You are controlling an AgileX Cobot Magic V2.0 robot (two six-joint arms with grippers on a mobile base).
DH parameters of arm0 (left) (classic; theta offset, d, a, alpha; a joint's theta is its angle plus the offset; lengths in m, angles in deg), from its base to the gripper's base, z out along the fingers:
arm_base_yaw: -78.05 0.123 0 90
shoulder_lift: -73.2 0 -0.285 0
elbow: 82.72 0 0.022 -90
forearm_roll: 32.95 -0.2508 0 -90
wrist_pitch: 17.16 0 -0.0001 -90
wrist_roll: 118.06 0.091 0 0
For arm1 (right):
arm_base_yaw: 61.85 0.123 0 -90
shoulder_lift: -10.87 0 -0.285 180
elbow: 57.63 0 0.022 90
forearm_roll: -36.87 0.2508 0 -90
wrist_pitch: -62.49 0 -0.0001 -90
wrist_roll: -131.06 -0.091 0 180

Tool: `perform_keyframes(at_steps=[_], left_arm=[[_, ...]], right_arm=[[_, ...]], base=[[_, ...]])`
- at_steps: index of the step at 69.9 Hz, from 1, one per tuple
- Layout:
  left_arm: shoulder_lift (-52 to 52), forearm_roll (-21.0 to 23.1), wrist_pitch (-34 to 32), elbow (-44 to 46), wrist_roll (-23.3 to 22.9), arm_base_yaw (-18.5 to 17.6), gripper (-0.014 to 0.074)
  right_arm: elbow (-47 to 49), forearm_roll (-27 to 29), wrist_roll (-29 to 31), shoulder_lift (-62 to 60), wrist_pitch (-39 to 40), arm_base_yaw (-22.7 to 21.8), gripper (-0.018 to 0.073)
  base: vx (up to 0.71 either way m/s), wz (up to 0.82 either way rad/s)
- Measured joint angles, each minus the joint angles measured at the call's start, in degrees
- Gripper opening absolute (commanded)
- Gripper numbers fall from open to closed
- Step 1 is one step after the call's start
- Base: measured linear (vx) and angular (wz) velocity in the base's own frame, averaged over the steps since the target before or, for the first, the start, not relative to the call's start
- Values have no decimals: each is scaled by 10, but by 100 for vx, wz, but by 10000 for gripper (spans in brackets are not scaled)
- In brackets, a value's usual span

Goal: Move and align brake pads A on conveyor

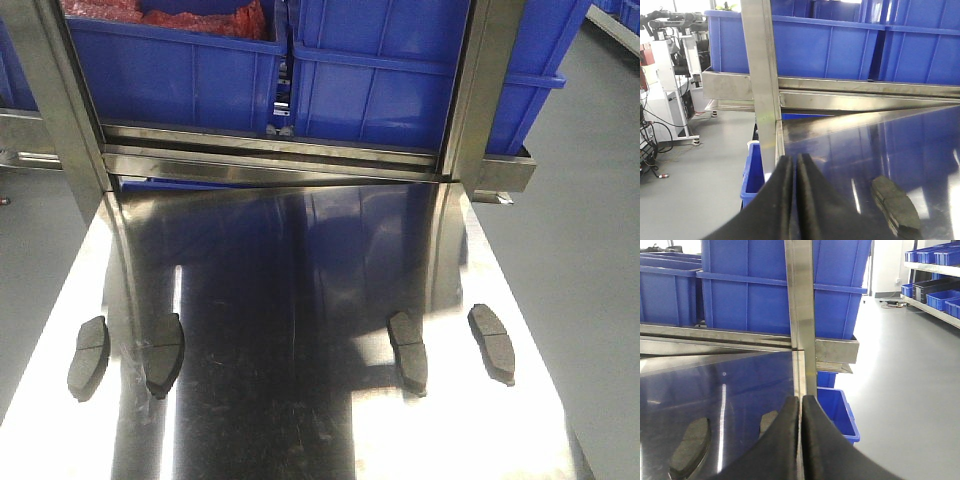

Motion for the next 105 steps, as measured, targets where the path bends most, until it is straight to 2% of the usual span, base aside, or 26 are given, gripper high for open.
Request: perform_keyframes(at_steps=[89,99,105], left_arm=[[0,-6,-4,2,0,0,-6],[-9,-6,9,54,0,0,-6],[-58,-7,35,119,0,0,-6]], right_arm=[[0,0,0,0,0,0,-3],[0,0,0,0,0,0,-3],[0,0,0,0,0,0,-3]], base=[[0,0],[0,0],[0,0]])
